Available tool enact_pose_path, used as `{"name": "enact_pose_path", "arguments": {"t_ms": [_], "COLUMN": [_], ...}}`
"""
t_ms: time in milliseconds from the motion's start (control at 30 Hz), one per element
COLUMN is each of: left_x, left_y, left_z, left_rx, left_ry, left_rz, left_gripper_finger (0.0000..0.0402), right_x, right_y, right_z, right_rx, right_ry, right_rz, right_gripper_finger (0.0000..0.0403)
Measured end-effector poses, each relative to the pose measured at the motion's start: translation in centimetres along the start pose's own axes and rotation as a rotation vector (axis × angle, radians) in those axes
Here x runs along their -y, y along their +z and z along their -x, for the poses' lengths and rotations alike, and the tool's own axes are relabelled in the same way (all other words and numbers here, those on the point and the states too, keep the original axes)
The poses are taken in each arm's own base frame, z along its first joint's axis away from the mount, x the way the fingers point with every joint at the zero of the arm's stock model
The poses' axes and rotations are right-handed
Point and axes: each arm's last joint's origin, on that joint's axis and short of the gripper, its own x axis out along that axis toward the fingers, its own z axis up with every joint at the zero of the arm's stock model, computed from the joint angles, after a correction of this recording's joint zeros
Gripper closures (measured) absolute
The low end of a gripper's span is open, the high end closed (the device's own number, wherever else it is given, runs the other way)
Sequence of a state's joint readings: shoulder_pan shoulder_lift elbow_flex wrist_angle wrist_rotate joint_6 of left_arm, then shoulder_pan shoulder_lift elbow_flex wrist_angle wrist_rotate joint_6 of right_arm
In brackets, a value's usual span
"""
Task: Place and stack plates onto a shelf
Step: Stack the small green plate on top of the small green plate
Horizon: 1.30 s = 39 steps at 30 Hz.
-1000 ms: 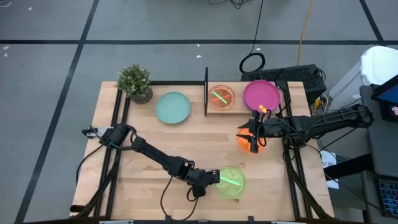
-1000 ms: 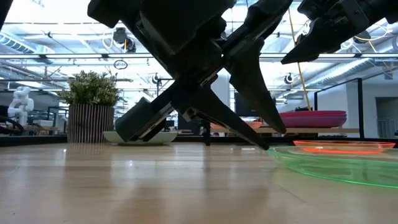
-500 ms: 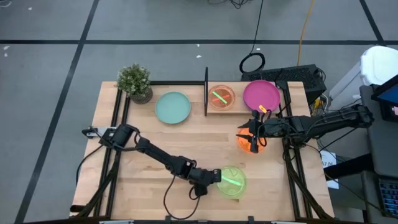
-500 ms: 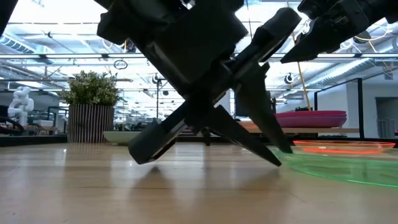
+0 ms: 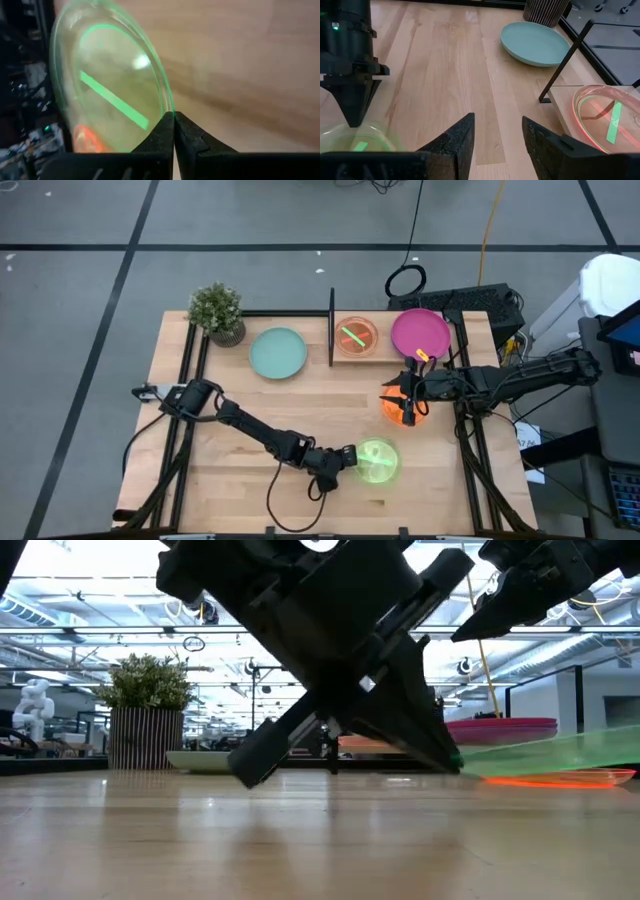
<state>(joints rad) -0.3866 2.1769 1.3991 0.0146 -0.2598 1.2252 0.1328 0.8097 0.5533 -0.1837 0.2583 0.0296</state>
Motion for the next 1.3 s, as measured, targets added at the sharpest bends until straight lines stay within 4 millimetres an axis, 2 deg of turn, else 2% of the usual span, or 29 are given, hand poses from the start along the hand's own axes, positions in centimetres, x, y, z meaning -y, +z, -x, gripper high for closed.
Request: {"name": "enact_pose_path", "arguments": {"t_ms": [367, 567, 767, 1067, 1300], "left_x": [-1.9, -3.6, -5.7, -9.0, -10.6], "left_y": [-0.7, -2.6, -5.5, -11.7, -17.1], "left_z": [1.6, 2.8, 3.7, 4.1, 4.5], "left_rx": [-0.09, -0.173, -0.223, -0.325, -0.403], "left_ry": [0.082, 0.125, 0.185, 0.273, 0.347], "left_rz": [0.031, 0.089, 0.152, 0.253, 0.361], "left_gripper_finger": [0.04, 0.04, 0.04, 0.04, 0.04], "right_x": [-0.1, -0.6, -1.4, -2.3, -2.2], "right_y": [1.0, 1.5, 3.4, 3.6, 3.7], "right_z": [1.5, 2.6, 4.2, 4.7, 4.8], "right_rx": [0.061, 0.118, 0.187, 0.216, 0.225], "right_ry": [0.0, 0.024, 0.035, -0.017, -0.097], "right_rz": [-0.01, -0.004, 0.009, 0.114, 0.209], "right_gripper_finger": [0.0255, 0.0255, 0.0255, 0.0255, 0.0255]}}
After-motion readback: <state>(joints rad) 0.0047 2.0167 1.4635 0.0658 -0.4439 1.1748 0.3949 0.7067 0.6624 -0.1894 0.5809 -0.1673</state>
